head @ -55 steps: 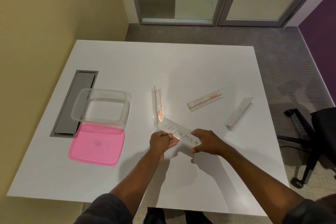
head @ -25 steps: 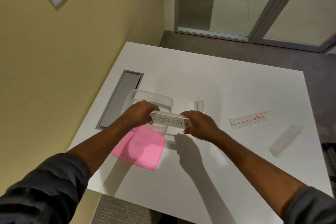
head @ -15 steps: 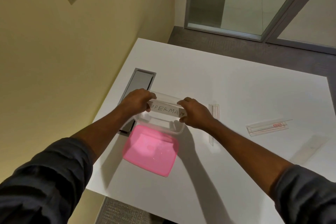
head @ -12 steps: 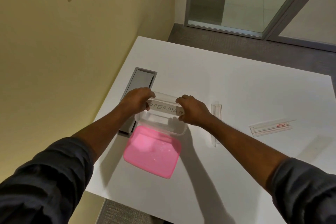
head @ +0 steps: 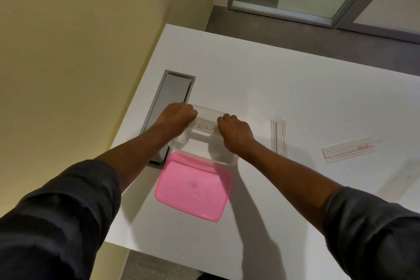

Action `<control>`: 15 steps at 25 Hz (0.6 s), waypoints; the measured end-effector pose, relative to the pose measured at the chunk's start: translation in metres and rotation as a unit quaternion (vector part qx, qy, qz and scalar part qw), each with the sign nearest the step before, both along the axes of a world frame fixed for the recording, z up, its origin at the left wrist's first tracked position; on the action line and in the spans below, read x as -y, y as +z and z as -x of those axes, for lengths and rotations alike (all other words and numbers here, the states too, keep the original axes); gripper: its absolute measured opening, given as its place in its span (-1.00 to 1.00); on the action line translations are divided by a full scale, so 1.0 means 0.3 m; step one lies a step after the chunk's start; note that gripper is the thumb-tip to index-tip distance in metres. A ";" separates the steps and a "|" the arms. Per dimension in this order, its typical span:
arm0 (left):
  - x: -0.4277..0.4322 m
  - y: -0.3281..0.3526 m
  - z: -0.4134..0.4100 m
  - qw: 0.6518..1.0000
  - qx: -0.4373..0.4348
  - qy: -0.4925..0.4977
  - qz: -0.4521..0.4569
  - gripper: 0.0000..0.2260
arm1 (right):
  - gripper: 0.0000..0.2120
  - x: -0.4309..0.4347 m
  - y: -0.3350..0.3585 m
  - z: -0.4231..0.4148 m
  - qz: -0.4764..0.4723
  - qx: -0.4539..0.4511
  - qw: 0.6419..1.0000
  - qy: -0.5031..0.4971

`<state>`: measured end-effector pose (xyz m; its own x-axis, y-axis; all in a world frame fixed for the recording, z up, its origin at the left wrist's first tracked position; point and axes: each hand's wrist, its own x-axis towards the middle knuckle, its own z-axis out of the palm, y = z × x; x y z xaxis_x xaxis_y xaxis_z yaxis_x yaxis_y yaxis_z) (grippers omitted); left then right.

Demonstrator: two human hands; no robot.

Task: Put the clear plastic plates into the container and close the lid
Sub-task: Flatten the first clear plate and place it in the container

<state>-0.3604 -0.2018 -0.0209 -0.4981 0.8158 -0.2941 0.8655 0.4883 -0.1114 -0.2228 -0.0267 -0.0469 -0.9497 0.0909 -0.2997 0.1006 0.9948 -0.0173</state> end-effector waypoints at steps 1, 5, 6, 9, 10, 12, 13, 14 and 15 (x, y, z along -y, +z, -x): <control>-0.010 -0.012 -0.002 1.000 -0.020 -0.014 0.013 -0.88 | -0.65 0.005 -0.014 0.001 -0.004 0.005 1.000 -0.005; -0.030 -0.070 -0.013 0.998 -0.029 -0.031 0.039 -0.87 | -0.60 0.016 -0.055 -0.002 -0.025 0.030 0.999 -0.016; -0.035 -0.083 -0.013 0.999 -0.022 -0.026 0.042 -0.85 | -0.60 0.018 -0.062 0.000 -0.030 0.035 0.999 -0.016; -0.043 -0.116 -0.019 0.999 -0.006 -0.011 0.046 -0.83 | -0.60 0.021 -0.080 0.001 -0.039 0.047 0.998 -0.013; -0.044 -0.126 -0.021 0.999 -0.003 -0.009 0.048 -0.83 | -0.60 0.023 -0.085 0.000 -0.041 0.047 0.998 -0.013; -0.043 -0.143 -0.023 0.999 0.005 -0.004 0.051 -0.83 | -0.61 0.024 -0.094 0.000 -0.042 0.047 0.998 -0.012; -0.043 -0.150 -0.024 0.999 0.007 -0.001 0.051 -0.82 | -0.61 0.025 -0.100 0.000 -0.042 0.047 0.998 -0.012; -0.044 -0.155 -0.027 0.999 0.007 0.000 0.052 -0.81 | -0.62 0.027 -0.106 0.000 -0.043 0.047 0.998 -0.012; -0.045 -0.158 -0.029 0.999 0.005 0.000 0.053 -0.80 | -0.64 0.029 -0.111 0.001 -0.042 0.047 0.998 -0.014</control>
<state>-0.3517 -0.1882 -0.0682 -0.4941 0.7802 -0.3836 0.8671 0.4740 -0.1530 -0.2230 -0.0355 -0.0803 -0.9145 0.1449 -0.3778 0.1247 0.9892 0.0777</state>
